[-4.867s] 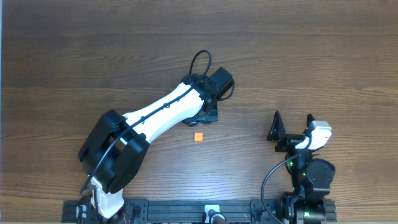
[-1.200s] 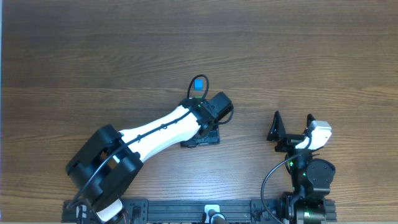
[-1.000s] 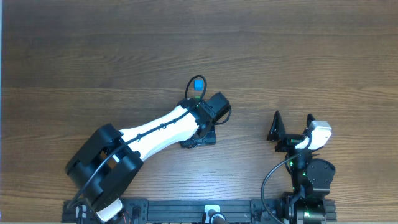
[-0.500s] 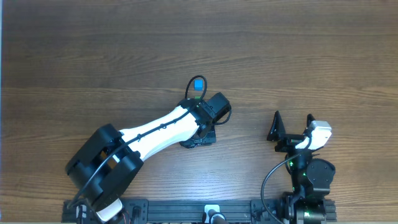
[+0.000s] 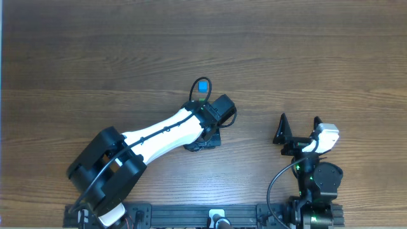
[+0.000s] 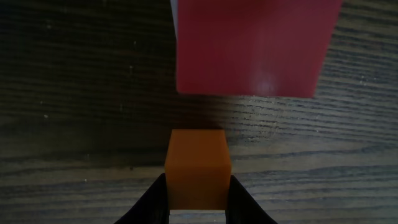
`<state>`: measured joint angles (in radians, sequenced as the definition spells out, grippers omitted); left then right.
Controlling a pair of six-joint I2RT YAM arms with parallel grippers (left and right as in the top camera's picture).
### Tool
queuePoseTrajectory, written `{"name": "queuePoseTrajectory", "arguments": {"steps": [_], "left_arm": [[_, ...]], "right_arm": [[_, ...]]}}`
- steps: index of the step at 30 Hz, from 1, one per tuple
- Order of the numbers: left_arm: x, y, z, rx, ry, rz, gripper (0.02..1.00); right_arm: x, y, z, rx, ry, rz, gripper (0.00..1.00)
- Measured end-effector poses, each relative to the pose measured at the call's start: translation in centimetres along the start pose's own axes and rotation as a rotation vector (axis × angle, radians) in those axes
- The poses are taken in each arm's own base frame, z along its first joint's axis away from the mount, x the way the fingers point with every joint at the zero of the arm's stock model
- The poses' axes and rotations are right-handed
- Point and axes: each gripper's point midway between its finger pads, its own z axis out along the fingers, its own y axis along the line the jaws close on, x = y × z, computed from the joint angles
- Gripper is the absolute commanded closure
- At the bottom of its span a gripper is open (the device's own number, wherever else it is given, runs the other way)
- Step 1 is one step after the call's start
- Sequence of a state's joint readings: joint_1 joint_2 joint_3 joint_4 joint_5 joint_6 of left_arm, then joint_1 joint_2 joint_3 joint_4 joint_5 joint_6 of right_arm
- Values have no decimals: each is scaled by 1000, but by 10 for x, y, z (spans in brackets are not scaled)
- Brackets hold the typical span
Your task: Stack Cubes
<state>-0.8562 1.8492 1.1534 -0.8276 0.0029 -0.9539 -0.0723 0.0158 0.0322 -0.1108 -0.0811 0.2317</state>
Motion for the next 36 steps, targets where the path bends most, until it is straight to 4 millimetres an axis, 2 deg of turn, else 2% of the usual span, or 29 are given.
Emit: {"name": "queuePoseTrajectory", "arguments": {"steps": [9, 13, 19, 26, 29, 32, 36], "left_arm": [[2, 3, -7, 2, -1, 0, 836], [0, 2, -28, 41, -38, 0, 853], [-4, 10, -58, 32, -66, -12, 932], [-48, 0, -98, 100, -151, -44, 947], [-63, -2, -108, 111, -175, -47, 945], [-73, -5, -107, 100, -176, -38, 943], [-78, -10, -94, 76, -156, -19, 950]], "right_arm": [[0, 0, 0, 0, 0, 0, 7], [0, 0, 0, 0, 0, 0, 9], [0, 0, 0, 0, 0, 0, 9], [0, 0, 0, 0, 0, 0, 7], [0, 0, 0, 0, 0, 0, 9], [0, 0, 0, 0, 0, 0, 9], [0, 0, 0, 0, 0, 0, 9]]}}
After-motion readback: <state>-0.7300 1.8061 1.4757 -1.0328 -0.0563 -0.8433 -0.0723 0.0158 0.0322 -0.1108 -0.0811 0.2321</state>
